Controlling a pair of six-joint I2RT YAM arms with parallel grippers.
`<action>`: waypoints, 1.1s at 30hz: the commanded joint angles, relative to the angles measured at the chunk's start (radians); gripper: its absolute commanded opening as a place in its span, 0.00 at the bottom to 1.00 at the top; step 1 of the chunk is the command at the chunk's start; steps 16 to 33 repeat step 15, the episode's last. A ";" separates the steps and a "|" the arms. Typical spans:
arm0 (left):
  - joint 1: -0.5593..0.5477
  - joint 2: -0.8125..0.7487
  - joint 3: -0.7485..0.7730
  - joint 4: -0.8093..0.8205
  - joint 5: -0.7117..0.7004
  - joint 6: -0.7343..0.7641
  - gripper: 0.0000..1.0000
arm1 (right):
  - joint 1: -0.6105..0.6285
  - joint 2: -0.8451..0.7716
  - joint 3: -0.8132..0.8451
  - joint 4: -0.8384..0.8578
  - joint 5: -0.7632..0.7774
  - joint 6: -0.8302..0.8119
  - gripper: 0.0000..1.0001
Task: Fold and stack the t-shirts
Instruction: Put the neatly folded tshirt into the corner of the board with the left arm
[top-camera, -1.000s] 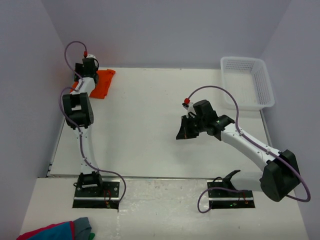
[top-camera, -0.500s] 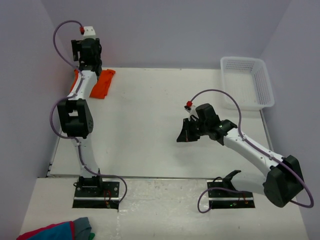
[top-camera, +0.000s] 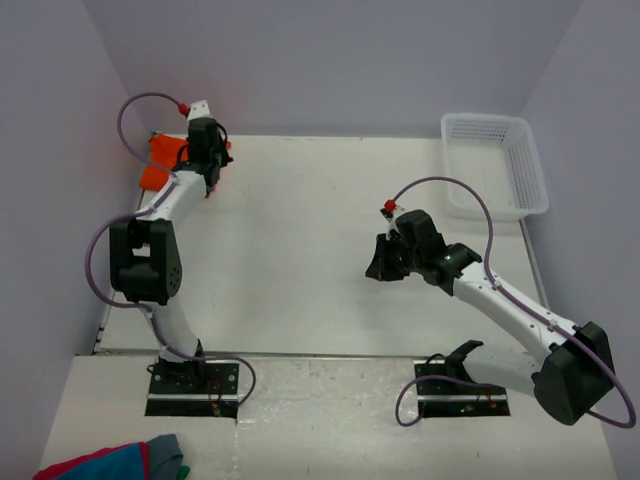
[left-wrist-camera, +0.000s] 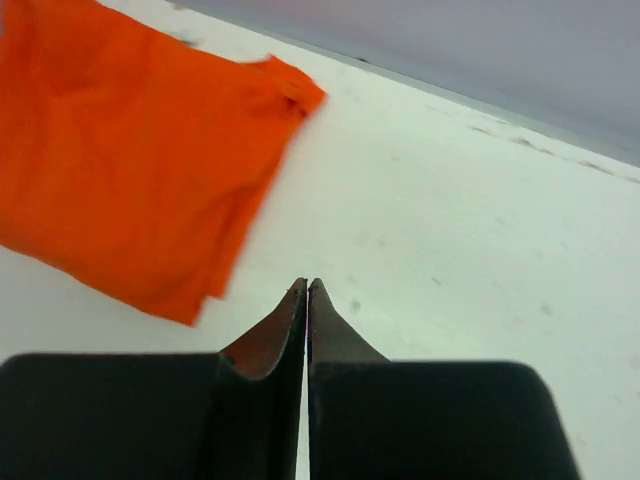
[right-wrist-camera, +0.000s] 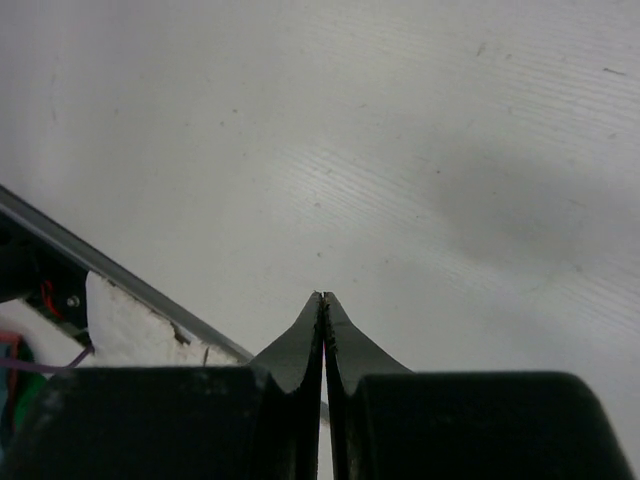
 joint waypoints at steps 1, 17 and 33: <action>-0.116 -0.202 -0.101 0.112 0.072 -0.129 0.00 | 0.004 -0.019 0.013 0.001 0.159 -0.035 0.00; -0.294 -0.704 -0.498 0.001 -0.009 -0.081 1.00 | 0.012 -0.203 0.009 0.064 0.213 -0.044 0.47; -0.294 -0.704 -0.498 0.001 -0.009 -0.081 1.00 | 0.012 -0.203 0.009 0.064 0.213 -0.044 0.47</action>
